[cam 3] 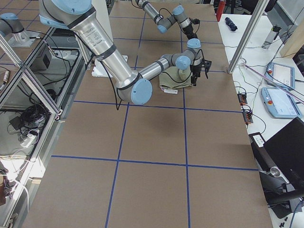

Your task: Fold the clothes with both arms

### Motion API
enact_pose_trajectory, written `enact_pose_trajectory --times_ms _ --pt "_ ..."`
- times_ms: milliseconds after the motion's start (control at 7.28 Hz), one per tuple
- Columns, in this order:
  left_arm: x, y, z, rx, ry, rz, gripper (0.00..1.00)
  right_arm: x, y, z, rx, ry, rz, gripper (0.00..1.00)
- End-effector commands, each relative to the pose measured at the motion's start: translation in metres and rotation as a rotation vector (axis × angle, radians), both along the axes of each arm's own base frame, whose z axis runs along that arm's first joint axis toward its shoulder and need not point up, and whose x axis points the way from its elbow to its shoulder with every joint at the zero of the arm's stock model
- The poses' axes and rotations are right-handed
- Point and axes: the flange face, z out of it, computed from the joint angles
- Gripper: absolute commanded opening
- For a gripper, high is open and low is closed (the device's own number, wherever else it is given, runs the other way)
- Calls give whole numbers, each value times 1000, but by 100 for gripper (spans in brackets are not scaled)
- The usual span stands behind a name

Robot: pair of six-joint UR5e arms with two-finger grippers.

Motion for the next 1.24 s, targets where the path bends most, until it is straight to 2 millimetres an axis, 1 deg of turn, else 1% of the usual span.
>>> enact_pose_trajectory --times_ms 0,137,275,412,549,687,824,962,1099 --pt "-53 9 -5 50 18 69 55 -25 44 -18 -24 -63 9 11" --pt "-66 5 -3 45 25 82 55 -42 69 -30 -20 -87 -14 0" --pt "-80 -1 -3 39 34 93 55 -61 93 -40 9 -91 -35 0" --pt "-83 -1 0 34 35 97 55 -86 121 -47 31 -83 -55 0" --pt "-83 -1 1 32 33 97 55 -100 139 -52 18 -96 -59 0" --pt "-83 -1 1 32 33 97 55 -117 154 -50 37 -76 -62 0" --pt "-84 -1 2 31 32 95 55 -125 160 -50 45 -69 -67 0" --pt "-84 -1 2 29 33 95 55 -121 149 -49 49 -62 -56 0" --pt "-85 0 1 32 34 93 55 -129 115 -49 43 -29 -28 0"
